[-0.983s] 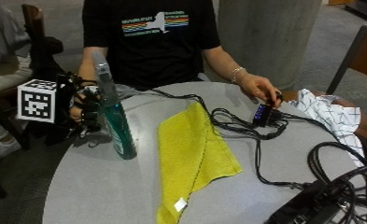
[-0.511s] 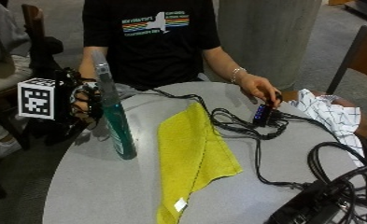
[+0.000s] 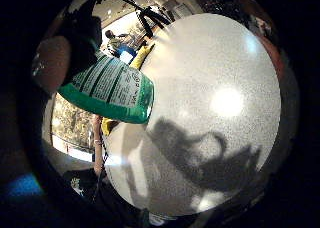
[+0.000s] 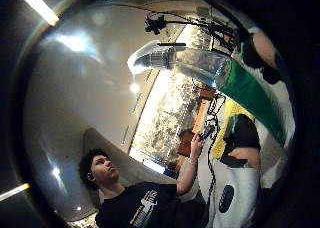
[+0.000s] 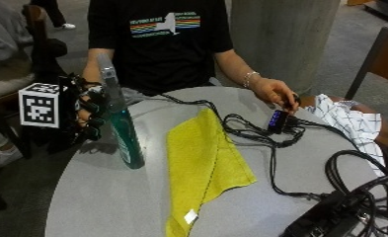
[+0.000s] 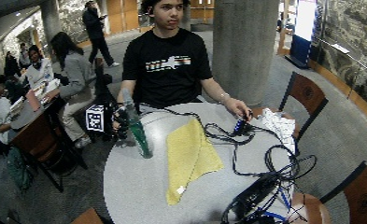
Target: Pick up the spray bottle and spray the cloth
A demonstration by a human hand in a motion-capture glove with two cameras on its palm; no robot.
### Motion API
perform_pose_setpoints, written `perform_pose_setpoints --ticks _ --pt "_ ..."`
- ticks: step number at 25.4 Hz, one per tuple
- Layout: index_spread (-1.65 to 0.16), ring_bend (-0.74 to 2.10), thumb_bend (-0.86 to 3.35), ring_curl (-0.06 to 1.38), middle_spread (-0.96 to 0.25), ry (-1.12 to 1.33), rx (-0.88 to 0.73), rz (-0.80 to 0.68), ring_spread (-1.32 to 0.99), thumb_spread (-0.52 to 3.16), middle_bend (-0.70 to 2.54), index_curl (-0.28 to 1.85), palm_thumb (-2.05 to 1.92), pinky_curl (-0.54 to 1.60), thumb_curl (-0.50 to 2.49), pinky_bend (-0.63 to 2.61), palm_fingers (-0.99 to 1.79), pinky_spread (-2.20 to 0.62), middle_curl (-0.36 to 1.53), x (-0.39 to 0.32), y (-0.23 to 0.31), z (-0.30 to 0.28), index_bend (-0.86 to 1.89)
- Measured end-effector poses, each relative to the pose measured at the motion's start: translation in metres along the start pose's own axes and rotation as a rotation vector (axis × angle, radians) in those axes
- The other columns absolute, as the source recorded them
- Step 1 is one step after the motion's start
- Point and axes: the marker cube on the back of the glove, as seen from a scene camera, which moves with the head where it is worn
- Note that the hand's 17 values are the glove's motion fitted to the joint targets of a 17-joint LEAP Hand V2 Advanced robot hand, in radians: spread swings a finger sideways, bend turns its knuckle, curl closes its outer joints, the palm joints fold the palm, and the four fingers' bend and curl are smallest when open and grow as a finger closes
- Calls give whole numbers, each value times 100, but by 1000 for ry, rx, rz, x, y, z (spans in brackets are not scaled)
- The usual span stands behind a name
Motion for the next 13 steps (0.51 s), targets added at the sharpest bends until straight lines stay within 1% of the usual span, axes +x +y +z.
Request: perform_pose_setpoints --ticks 3,9,13 --pt "-27 27 -3 44 -6 6 -22 12 -8 70 37 42 108 38 63 48 67 4 52 0 0 0 16" --pt "-35 17 -6 40 -4 15 -67 25 -7 83 24 38 96 37 57 48 31 13 47 3 1 2 11" --pt "-38 17 -6 36 -3 28 -91 41 -6 88 22 34 89 35 54 49 27 16 45 4 0 7 11"
